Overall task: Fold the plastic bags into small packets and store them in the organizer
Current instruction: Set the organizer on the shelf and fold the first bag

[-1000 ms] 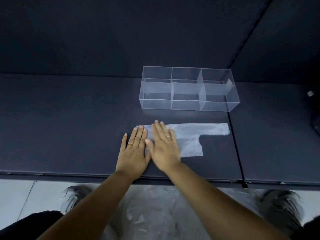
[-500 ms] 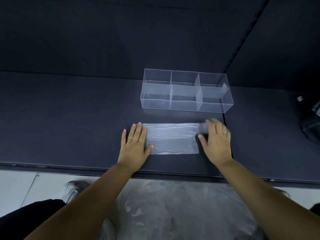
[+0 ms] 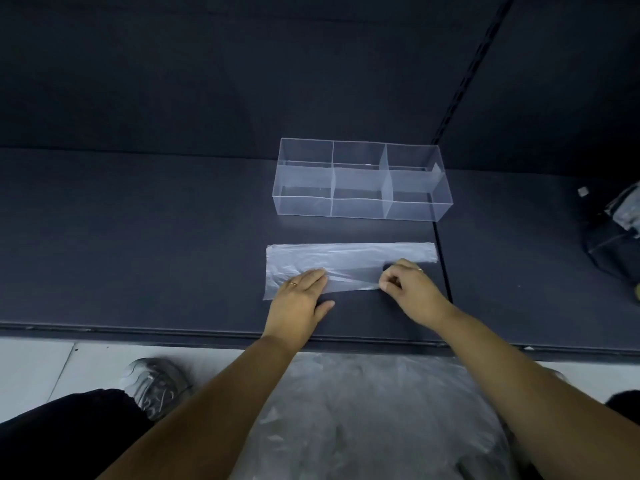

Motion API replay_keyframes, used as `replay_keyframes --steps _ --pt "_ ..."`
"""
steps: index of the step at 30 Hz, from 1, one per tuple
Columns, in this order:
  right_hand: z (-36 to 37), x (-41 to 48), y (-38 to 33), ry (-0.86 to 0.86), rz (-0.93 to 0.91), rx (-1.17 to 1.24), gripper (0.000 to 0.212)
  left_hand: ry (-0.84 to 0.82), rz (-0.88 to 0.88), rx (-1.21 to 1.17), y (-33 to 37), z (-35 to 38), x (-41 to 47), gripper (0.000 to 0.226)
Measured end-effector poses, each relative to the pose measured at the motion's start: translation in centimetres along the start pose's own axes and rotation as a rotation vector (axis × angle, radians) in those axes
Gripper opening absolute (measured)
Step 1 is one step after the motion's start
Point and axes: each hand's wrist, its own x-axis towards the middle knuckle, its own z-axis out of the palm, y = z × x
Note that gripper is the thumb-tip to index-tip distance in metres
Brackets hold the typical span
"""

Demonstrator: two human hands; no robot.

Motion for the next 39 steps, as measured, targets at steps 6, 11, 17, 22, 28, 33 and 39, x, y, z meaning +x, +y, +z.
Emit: replay_keyframes --steps 6,11,17,22,28,33,39 --pt "-0.8 -1.4 -1.2 0.114 -0.114 -0.176 0.064 0.162 0.086 0.088 1.2 -0.4 0.2 0.036" --pt "4.1 -1.7 -3.2 0.079 -0.310 -0.404 0.063 0.072 0.037 0.056 1.5 -1.0 -0.4 0.021" --pt "3.6 -0.2 -2.1 0.318 0.005 0.125 0.007 0.018 -0.169 -0.144 -1.7 -3.1 -0.3 0.018" --pt "1.8 2.2 -1.0 0.255 0.301 0.469 0.021 0.051 -0.608 -0.517 -6.5 -5.6 0.6 0.015" --pt "2.8 4.1 -1.7 0.356 0.469 0.387 0.025 0.070 -0.730 -0.539 -6.6 -5.1 1.1 0.018" --pt "3.1 4.8 -2.6 0.354 0.520 0.259 0.028 0.440 -0.523 -0.093 -2.9 -4.4 1.1 0.019" --pt "3.3 4.9 -2.9 0.386 0.529 0.186 0.026 -0.046 -0.068 0.078 2.3 1.0 1.1 0.058"
